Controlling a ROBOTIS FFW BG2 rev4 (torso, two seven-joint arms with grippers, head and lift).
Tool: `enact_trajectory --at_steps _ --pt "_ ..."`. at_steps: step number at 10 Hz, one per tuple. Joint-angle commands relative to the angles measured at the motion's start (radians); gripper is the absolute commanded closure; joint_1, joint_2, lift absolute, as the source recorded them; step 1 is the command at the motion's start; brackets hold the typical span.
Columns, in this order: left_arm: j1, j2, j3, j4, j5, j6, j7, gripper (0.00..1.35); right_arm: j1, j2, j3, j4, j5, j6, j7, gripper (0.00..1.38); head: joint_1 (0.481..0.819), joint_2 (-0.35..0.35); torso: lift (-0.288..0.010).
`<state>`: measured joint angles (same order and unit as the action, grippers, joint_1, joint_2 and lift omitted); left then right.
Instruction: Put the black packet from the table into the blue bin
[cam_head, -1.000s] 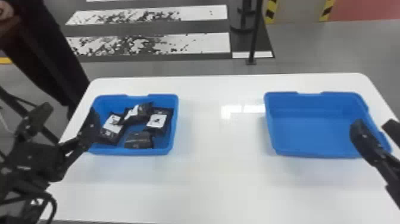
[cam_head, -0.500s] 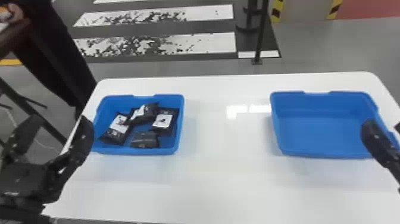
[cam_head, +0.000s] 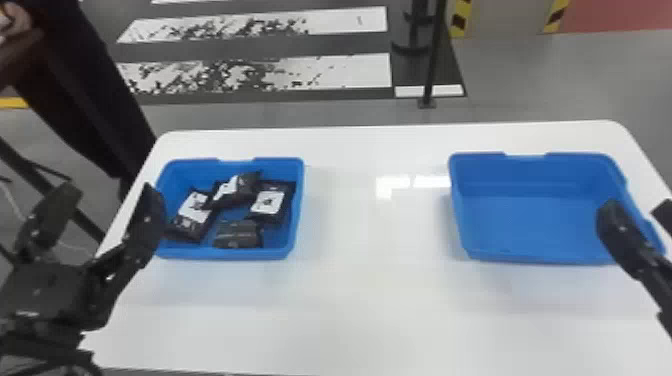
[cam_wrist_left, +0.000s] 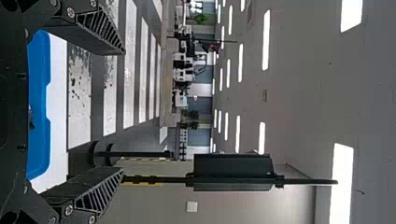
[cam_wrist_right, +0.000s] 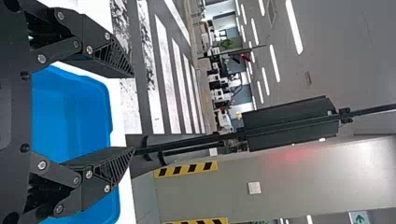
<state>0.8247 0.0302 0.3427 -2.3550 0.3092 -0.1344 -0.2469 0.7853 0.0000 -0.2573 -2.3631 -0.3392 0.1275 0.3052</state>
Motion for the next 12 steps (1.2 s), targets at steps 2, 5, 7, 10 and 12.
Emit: enact_trajectory --at_steps 2,5,7,10,12 --pt "0.0 0.007 -0.006 0.0 0.014 0.007 0.0 0.15 0.0 0.001 0.0 0.001 0.0 0.0 0.0 0.51 0.695 0.09 -0.11" --pt "0.0 0.008 -0.008 0.0 0.018 0.012 0.0 0.15 -0.002 0.001 0.0 0.001 0.002 0.0 0.0 0.51 0.695 0.085 -0.11" --pt "0.0 0.011 -0.014 0.0 0.022 0.012 0.0 0.15 -0.002 0.001 0.0 0.001 0.002 0.0 0.0 0.51 0.695 0.084 -0.11" --pt "0.0 0.011 -0.016 0.0 0.028 0.014 0.0 0.15 -0.002 0.001 0.0 0.003 0.002 0.0 0.0 0.51 0.695 0.079 -0.11" --pt "0.0 0.011 -0.018 0.0 0.03 0.012 0.0 0.15 -0.002 0.001 0.0 0.003 0.002 0.0 0.0 0.51 0.695 0.079 -0.11"
